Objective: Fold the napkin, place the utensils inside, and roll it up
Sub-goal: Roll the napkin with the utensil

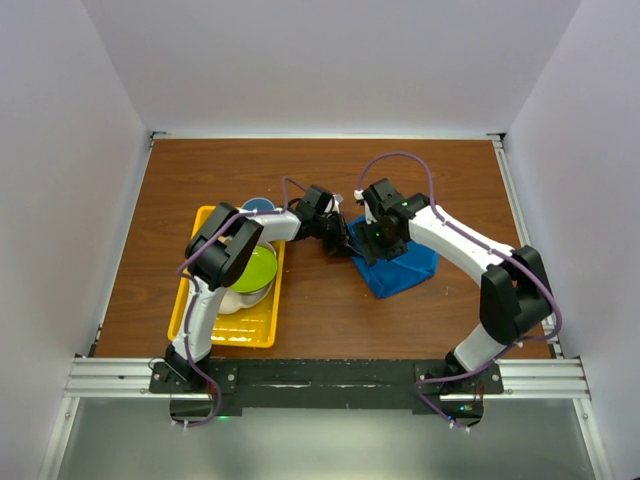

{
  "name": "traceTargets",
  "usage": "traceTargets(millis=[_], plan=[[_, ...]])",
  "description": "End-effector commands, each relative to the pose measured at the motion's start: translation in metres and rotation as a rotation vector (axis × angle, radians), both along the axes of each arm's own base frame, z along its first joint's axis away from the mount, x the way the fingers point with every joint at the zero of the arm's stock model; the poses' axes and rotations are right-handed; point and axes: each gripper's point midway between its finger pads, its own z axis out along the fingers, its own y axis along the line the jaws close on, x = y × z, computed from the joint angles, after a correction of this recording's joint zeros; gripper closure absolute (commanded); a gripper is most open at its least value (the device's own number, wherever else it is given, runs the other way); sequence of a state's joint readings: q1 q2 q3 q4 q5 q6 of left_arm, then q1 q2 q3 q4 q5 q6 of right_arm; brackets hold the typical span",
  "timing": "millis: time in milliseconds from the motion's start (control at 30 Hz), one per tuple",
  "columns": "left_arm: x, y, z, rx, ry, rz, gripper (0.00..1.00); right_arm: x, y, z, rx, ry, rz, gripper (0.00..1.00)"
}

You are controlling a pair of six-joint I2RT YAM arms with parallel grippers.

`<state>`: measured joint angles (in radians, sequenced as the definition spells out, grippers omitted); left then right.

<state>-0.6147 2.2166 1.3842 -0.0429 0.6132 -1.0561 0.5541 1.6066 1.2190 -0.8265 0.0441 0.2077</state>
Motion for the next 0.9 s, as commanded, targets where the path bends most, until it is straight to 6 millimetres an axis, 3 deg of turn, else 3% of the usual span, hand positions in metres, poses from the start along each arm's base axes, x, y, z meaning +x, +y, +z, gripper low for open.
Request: traceTargets(millis=[0, 167, 267, 533, 633, 767, 867], plan=[[-0.02, 0.053, -0.085, 0.293, 0.139, 0.068, 1.0, -0.009, 0.029, -0.018, 0.106, 0.072, 0.058, 0.41], [-0.021, 0.053, -0.086, 0.296, 0.144, 0.067, 1.0, -0.019, 0.011, -0.042, 0.025, 0.116, 0.034, 0.46], [-0.021, 0.053, -0.087, 0.294, 0.148, 0.067, 1.0, -0.022, -0.002, -0.05, -0.016, 0.122, 0.008, 0.68], [-0.021, 0.052, -0.089, 0.289, 0.153, 0.064, 1.0, -0.024, -0.016, -0.062, -0.067, 0.153, -0.004, 1.0], [-0.02, 0.053, -0.09, 0.293, 0.155, 0.065, 1.0, -0.025, -0.021, -0.081, -0.106, 0.187, -0.02, 1.0], [-0.02, 0.057, -0.093, 0.303, 0.161, 0.064, 1.0, -0.045, -0.033, -0.109, -0.178, 0.301, -0.034, 1.0], [-0.021, 0.057, -0.094, 0.302, 0.165, 0.06, 1.0, -0.039, -0.04, -0.1, -0.21, 0.255, -0.039, 0.97]])
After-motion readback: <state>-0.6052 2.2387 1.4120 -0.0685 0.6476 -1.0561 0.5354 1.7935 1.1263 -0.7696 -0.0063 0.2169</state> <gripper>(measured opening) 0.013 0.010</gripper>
